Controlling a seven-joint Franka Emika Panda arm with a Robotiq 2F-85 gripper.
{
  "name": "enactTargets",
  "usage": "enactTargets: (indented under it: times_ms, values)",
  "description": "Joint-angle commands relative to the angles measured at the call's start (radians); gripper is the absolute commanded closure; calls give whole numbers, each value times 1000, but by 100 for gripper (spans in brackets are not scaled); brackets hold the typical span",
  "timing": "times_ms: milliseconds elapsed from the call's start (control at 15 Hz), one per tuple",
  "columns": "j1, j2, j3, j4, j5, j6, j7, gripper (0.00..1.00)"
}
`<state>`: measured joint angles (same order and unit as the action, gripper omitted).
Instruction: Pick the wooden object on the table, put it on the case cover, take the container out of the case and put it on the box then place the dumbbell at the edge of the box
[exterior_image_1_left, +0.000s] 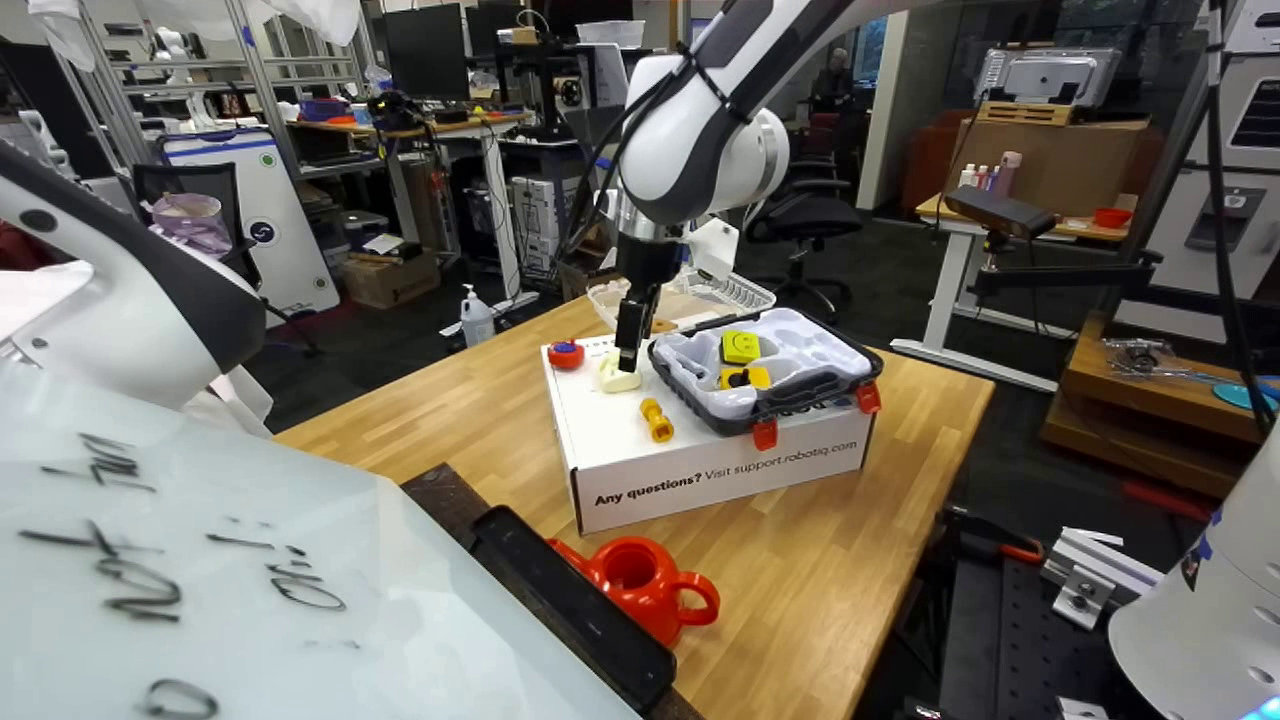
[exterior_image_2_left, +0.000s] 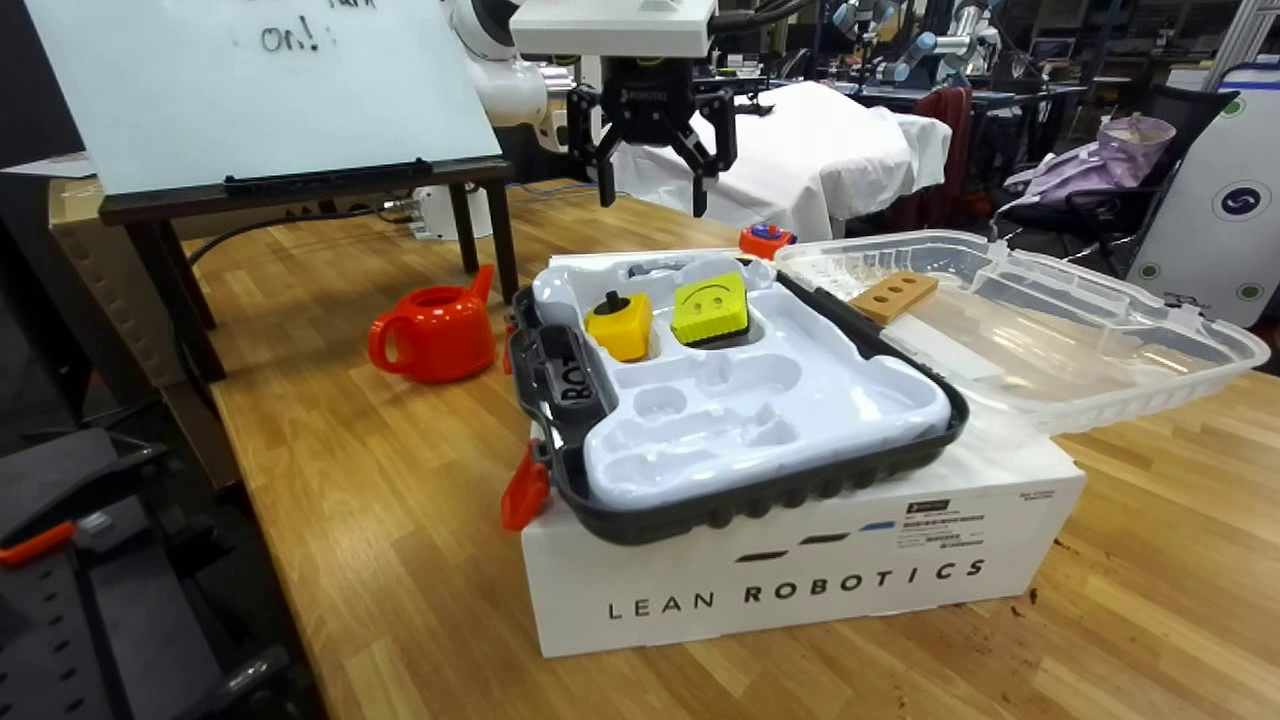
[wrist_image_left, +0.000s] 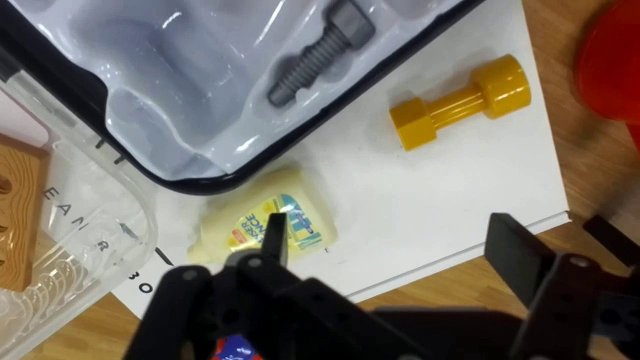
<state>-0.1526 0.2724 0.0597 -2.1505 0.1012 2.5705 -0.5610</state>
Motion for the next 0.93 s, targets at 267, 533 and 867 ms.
enactTargets:
  times_ms: [267,533,867]
  values:
    - [28,15,-12,7,-62,-65,94,0]
    - [57,15,-23,2,-98,-90,155,0]
    - [64,-11,-14,-8,-81,-134,229,0]
